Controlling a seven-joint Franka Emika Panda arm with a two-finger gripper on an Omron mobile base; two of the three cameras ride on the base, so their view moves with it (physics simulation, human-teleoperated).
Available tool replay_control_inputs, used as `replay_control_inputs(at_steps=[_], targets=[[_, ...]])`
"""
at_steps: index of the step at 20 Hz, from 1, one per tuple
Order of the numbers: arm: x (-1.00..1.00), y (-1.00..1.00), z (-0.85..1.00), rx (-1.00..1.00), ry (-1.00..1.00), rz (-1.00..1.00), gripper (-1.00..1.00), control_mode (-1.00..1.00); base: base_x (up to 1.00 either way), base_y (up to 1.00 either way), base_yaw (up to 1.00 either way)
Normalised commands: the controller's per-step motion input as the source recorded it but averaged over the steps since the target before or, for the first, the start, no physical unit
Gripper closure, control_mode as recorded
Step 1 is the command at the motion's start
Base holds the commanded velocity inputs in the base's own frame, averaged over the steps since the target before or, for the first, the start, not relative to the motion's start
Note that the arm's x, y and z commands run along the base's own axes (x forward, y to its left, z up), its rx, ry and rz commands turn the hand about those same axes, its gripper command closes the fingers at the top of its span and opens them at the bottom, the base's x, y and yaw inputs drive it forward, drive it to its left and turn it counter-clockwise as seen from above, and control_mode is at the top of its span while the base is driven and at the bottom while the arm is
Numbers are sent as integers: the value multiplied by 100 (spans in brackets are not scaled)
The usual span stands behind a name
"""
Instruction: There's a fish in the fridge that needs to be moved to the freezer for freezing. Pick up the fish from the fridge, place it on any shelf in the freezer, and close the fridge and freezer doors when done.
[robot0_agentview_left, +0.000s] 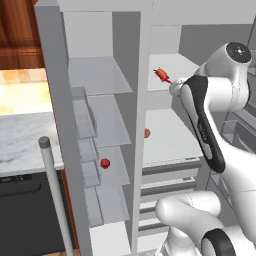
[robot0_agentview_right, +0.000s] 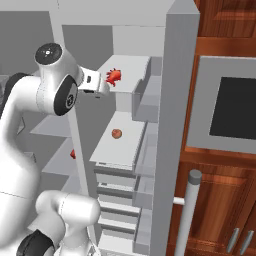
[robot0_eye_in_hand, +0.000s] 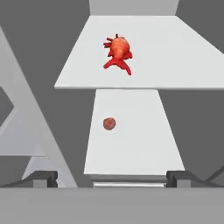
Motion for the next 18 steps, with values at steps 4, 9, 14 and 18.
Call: replay_control_inputs(at_steps=[4,9,14,18], targets=[[36,0,25,0,-3,0,-100,-100,0,0,0],[57,-2,9,2,0,0,-100,-100,0,0,0],[65,-1,0,0,0,0,-100,-100,0,0,0],[76,-4,-1,0,0,0,-100,-100,0,0,0]])
